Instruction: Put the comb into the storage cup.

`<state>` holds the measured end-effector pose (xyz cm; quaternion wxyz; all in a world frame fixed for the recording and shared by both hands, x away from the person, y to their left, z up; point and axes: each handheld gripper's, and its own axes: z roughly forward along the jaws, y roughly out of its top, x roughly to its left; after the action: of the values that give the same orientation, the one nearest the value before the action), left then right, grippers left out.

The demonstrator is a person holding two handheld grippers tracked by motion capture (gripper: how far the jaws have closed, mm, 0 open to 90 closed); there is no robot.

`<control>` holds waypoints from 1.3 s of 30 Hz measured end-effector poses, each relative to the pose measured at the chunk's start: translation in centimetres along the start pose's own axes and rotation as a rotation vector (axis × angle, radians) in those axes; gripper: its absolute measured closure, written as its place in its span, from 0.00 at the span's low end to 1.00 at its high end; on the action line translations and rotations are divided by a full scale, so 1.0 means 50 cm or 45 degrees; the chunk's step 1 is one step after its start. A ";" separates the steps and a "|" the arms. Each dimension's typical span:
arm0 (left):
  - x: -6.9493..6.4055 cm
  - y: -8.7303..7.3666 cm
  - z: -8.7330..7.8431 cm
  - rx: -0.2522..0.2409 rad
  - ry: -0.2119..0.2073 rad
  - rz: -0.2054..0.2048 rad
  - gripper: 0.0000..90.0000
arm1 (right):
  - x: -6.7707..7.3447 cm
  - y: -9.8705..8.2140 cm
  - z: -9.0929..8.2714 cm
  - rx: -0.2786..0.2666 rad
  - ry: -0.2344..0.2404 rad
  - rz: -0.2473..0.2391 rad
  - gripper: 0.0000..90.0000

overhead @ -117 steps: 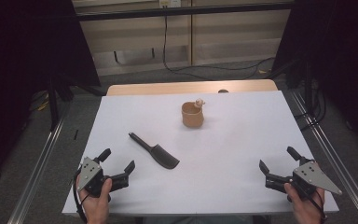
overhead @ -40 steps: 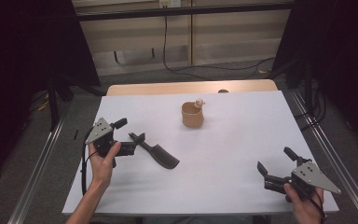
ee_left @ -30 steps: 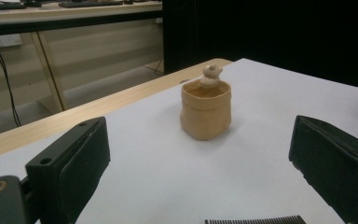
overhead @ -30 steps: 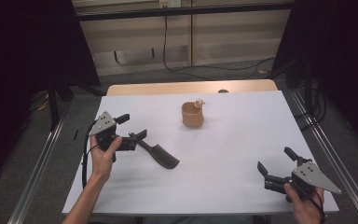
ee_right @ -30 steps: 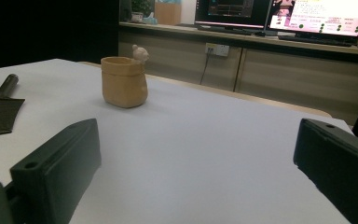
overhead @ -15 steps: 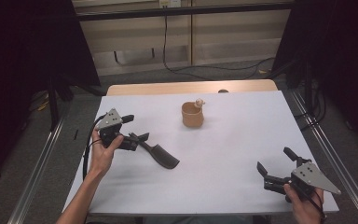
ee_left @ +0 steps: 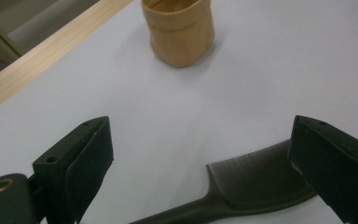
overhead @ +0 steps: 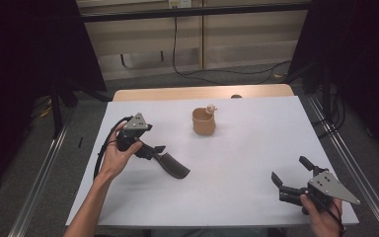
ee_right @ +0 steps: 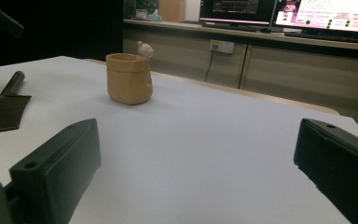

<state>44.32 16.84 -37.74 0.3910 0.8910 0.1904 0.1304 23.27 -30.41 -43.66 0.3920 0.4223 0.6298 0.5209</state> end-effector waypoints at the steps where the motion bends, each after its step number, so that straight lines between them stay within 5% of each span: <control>1: 0.000 0.000 0.000 0.000 0.000 0.000 0.08 | 0.000 0.000 0.000 0.000 0.000 0.000 0.00; 5: 0.015 0.003 0.015 0.033 0.019 0.064 0.08 | 0.001 0.000 0.000 0.005 0.002 0.000 0.00; 11: 0.016 0.000 0.014 0.122 0.012 0.080 0.08 | 0.000 0.000 0.001 0.000 0.008 0.008 0.00; 12: 0.012 -0.001 0.014 0.176 0.021 0.120 0.07 | 0.001 0.000 0.000 0.000 0.008 0.010 0.00; 16: 0.005 -0.006 0.023 0.234 -0.036 0.195 0.06 | 0.002 0.000 0.000 -0.001 0.015 0.009 0.00; 18: 0.002 -0.007 0.030 0.272 -0.007 0.215 0.06 | 0.002 0.000 0.000 -0.004 0.019 0.010 0.00; 24: 0.004 -0.020 0.035 0.365 -0.075 0.261 0.06 | -0.002 0.000 0.000 -0.007 0.019 0.000 0.00; 39: 0.004 -0.033 0.057 0.493 -0.146 0.341 0.13 | 0.002 0.000 0.002 0.002 0.034 -0.002 0.00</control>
<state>45.17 16.11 -40.84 0.2023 0.9726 0.0696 0.0913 23.31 -30.31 -43.70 0.3835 0.4152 0.6358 0.5257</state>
